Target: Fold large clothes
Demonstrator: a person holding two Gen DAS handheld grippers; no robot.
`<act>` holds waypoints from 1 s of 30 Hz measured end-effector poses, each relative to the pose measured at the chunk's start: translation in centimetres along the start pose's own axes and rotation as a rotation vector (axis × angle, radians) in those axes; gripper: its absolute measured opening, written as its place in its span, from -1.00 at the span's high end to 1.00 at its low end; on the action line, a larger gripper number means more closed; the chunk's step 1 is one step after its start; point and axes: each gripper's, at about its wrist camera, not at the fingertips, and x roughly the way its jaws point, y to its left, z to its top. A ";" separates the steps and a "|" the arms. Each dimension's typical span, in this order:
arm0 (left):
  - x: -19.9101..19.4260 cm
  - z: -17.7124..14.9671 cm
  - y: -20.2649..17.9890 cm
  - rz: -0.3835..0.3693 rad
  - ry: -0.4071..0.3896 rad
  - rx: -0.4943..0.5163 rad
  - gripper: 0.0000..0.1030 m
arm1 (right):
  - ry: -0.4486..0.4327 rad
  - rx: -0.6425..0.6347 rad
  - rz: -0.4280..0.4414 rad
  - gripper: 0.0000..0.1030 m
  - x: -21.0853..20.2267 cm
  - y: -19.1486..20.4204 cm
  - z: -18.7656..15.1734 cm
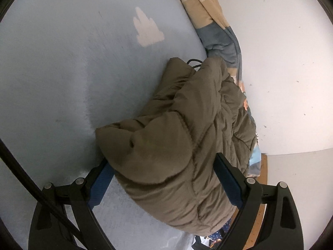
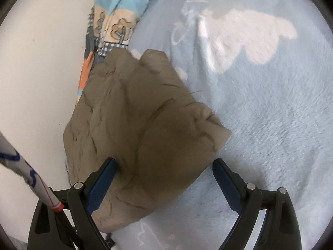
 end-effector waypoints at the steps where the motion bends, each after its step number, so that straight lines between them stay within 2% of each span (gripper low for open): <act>1: 0.2 0.1 -0.2 0.001 0.002 0.003 -0.78 | -0.003 0.017 0.023 -0.87 0.3 -0.4 0.3; 5: 1.2 0.1 -1.6 0.029 -0.019 0.047 -0.78 | 0.004 0.026 0.057 -0.91 1.4 -0.6 1.3; 7: 1.1 -0.2 -2.7 0.074 -0.046 0.120 -0.73 | 0.002 -0.005 0.040 -0.86 1.8 0.1 1.5; 8: 0.9 -0.4 -3.2 0.105 -0.060 0.162 -0.59 | -0.007 -0.038 0.010 -0.65 1.8 0.6 1.6; 9: 1.0 -0.8 -4.3 0.152 -0.082 0.227 -0.52 | -0.019 -0.106 -0.046 -0.56 1.6 1.7 1.4; 10: 0.8 -1.6 -6.0 0.210 -0.118 0.335 -0.35 | -0.028 -0.147 -0.074 -0.42 1.5 2.4 1.4; 11: 0.8 -2.1 -7.0 0.242 -0.136 0.399 -0.21 | -0.043 -0.206 -0.114 -0.28 1.2 3.4 1.1; 12: 0.8 -3.0 -8.7 0.297 -0.165 0.502 -0.16 | -0.051 -0.240 -0.139 -0.24 1.1 3.9 1.0; 13: 0.8 -3.7 -9.7 0.326 -0.187 0.563 -0.09 | -0.068 -0.302 -0.181 -0.16 0.9 5.0 0.5; 17: 0.4 -5.3 -11.7 0.385 -0.234 0.687 0.01 | -0.143 -0.551 -0.345 -0.02 0.6 8.8 -1.9; 19: 0.2 -5.8 -12.3 0.406 -0.249 0.730 0.03 | -0.192 -0.695 -0.428 0.03 0.6 10.8 -3.6; 22: -0.5 -6.7 -12.9 0.411 -0.259 0.754 0.04 | -0.233 -0.797 -0.480 0.09 0.3 12.5 -4.8; 30: -4.8 -8.2 -14.5 0.370 -0.281 0.758 0.04 | -0.291 -0.880 -0.470 0.14 -3.7 15.1 -6.5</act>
